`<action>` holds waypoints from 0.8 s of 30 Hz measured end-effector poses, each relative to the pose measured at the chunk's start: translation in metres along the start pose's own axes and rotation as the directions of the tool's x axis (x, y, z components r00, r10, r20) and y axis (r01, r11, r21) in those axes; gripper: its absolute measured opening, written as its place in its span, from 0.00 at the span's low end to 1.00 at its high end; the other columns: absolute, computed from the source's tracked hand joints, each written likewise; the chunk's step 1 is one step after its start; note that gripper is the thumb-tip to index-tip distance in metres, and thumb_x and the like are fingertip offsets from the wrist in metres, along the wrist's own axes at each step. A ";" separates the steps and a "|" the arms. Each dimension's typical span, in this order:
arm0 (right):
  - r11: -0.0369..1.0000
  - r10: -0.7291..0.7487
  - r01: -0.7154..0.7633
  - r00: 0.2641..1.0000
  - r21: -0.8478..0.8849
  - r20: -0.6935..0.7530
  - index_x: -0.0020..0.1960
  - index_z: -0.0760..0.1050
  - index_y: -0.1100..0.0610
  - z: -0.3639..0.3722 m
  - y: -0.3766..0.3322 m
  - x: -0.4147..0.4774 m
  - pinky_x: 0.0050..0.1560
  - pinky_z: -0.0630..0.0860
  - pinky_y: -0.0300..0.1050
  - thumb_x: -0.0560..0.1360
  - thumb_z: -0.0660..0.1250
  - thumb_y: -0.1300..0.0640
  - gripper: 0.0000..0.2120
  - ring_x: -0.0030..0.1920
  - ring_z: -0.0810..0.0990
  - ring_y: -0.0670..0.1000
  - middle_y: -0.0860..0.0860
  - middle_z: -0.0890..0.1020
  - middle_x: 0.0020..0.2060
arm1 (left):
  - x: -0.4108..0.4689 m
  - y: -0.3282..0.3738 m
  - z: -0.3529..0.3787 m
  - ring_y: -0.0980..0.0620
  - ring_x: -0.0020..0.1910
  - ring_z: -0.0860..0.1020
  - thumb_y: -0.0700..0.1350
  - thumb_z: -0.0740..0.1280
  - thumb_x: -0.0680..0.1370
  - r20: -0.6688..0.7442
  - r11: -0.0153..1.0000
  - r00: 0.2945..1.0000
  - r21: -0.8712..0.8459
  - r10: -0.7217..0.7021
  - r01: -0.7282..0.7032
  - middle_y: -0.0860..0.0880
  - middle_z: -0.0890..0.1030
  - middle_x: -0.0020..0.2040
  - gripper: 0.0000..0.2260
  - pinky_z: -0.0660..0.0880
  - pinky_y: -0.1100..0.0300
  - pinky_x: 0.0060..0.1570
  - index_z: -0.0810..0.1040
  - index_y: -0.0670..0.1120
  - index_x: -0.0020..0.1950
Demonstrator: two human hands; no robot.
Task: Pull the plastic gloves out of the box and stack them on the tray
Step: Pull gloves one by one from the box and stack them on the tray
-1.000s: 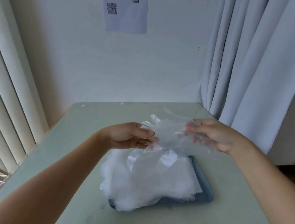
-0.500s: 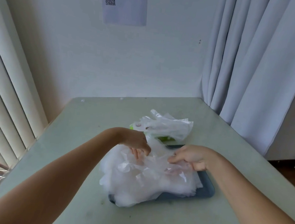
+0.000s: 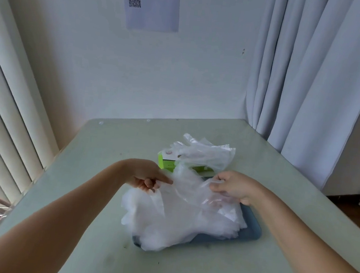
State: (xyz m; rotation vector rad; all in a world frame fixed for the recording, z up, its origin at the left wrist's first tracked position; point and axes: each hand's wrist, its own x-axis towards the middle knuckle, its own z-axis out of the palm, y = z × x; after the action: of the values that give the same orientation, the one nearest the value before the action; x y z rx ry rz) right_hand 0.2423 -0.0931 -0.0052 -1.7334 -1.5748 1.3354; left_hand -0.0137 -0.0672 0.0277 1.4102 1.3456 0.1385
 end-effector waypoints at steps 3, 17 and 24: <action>0.997 -0.033 0.031 0.999 0.069 0.030 0.50 0.77 0.53 -0.001 0.006 0.001 0.34 0.78 0.39 0.76 0.67 0.65 0.08 0.44 0.83 0.50 0.51 0.82 0.50 | -0.003 -0.007 0.004 0.56 0.21 0.72 0.50 0.65 0.79 -0.010 0.999 0.999 -0.012 -0.047 0.046 0.49 0.77 0.27 0.10 0.72 0.65 0.26 0.77 0.43 0.47; 0.981 -0.056 0.066 0.997 -0.183 0.057 0.57 0.75 0.53 0.014 0.006 0.011 0.51 0.79 0.50 0.70 0.74 0.63 0.18 0.53 0.82 0.55 0.52 0.82 0.52 | -0.030 -0.019 -0.005 0.59 0.25 0.73 0.35 0.67 0.76 0.086 0.986 0.994 0.159 -0.069 0.055 0.50 0.83 0.34 0.11 0.70 0.70 0.27 0.77 0.40 0.59; 0.983 -0.043 0.050 0.998 -0.174 0.040 0.59 0.73 0.53 0.013 -0.003 0.011 0.45 0.75 0.44 0.71 0.74 0.52 0.20 0.51 0.80 0.52 0.48 0.79 0.55 | -0.041 -0.021 0.008 0.59 0.25 0.72 0.50 0.72 0.74 -0.295 0.903 0.928 0.420 0.227 -0.087 0.54 0.81 0.33 0.09 0.69 0.69 0.27 0.81 0.46 0.47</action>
State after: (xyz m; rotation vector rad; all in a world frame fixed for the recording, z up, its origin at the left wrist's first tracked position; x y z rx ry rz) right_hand 0.2279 -0.0854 -0.0122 -1.7704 -1.7895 1.2448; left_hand -0.0351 -0.1082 0.0330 1.9128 1.6003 0.2317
